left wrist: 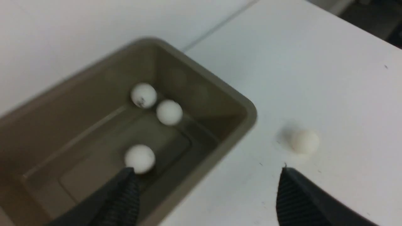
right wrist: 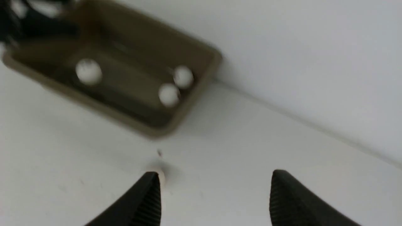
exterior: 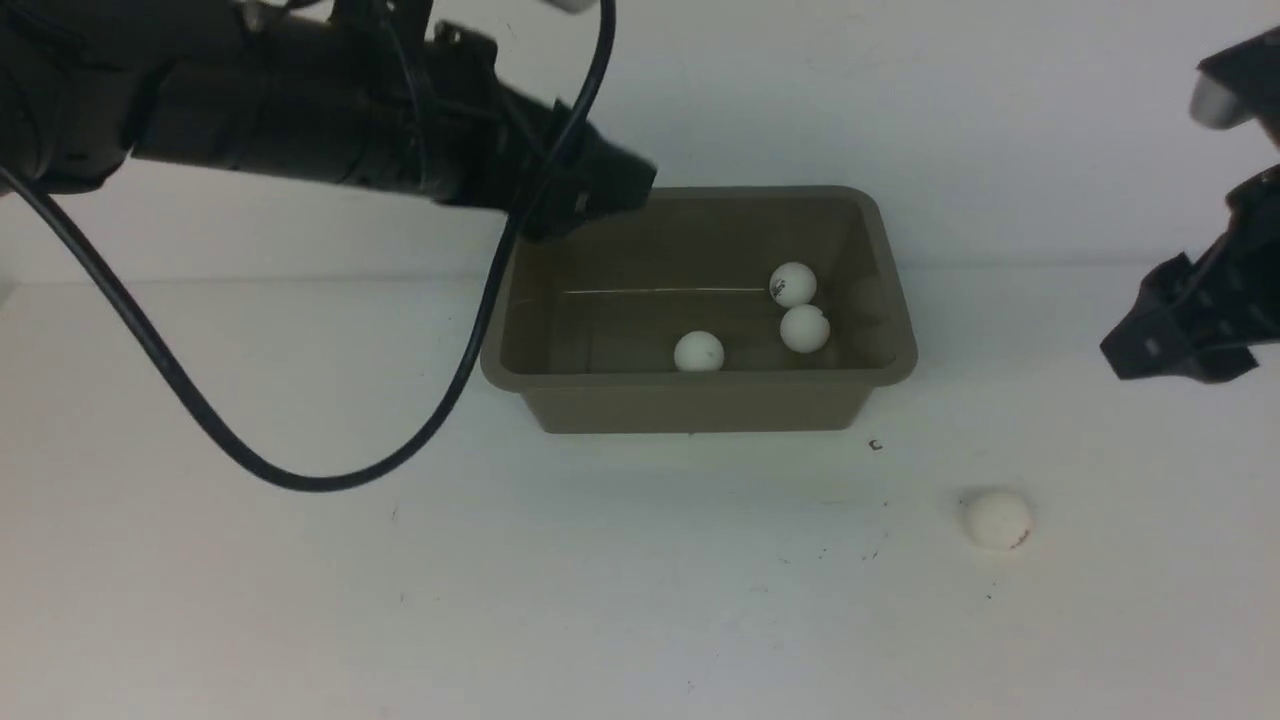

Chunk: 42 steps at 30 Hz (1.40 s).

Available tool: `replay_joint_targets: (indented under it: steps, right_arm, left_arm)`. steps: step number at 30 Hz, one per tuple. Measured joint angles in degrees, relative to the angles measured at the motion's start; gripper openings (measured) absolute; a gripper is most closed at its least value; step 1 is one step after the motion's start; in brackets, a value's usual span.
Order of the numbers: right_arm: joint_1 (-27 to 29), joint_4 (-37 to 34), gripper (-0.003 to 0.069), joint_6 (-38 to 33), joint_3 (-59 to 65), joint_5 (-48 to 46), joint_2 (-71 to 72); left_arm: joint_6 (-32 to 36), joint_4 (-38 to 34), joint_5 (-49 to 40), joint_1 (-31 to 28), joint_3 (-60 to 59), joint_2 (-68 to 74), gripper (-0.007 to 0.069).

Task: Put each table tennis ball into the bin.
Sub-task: Use the right arm to clamp the table tennis ball closest to it

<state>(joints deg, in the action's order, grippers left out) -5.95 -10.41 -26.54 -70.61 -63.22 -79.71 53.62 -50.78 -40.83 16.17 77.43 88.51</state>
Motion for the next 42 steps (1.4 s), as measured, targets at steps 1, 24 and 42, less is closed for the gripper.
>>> replay_joint_targets:
  steps: [1, 24, 42]
  right_arm:
    - [0.0, 0.0, 0.0429, 0.0, 0.4, -0.2, -0.1]
    - [0.0, 1.5, 0.0429, 0.1, 13.5, 19.5, -10.8]
    - [7.2, -1.9, 0.0429, 0.4, 13.5, 25.5, -17.9]
  left_arm:
    - [-0.7, 0.2, -1.0, 0.0, 0.0, 0.0, 0.0523]
    - [-3.0, 0.8, -7.7, 0.0, 0.0, 0.0, 0.0520]
    - [-3.8, 0.8, -9.9, 0.0, 0.0, -0.4, 0.0520]
